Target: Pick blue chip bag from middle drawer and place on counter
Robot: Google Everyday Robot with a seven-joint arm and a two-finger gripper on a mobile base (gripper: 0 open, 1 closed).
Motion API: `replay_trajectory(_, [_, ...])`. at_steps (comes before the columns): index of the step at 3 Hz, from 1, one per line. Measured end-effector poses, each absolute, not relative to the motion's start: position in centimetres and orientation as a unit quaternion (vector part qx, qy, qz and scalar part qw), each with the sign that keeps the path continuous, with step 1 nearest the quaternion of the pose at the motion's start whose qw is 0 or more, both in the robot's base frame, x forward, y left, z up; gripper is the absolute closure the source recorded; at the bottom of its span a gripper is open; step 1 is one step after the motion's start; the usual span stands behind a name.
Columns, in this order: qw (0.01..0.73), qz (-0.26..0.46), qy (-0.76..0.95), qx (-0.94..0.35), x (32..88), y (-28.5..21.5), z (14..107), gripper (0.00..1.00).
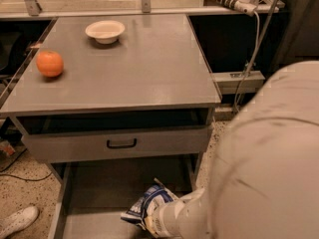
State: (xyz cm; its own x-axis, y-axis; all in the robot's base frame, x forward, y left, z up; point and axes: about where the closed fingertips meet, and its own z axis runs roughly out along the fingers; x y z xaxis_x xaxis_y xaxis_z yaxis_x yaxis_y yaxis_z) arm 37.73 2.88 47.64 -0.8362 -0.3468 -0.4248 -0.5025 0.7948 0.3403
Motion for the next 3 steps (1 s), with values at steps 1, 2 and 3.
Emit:
replay_trajectory(1, [0.202,0.249,0.927,-0.195,38.31,0.81,49.51,1.0])
replay_trajectory(2, [0.199,0.255,0.921,-0.217,37.88,1.12,49.72,1.0])
replay_trajectory(3, [0.199,0.255,0.921,-0.217,37.88,1.12,49.72,1.0])
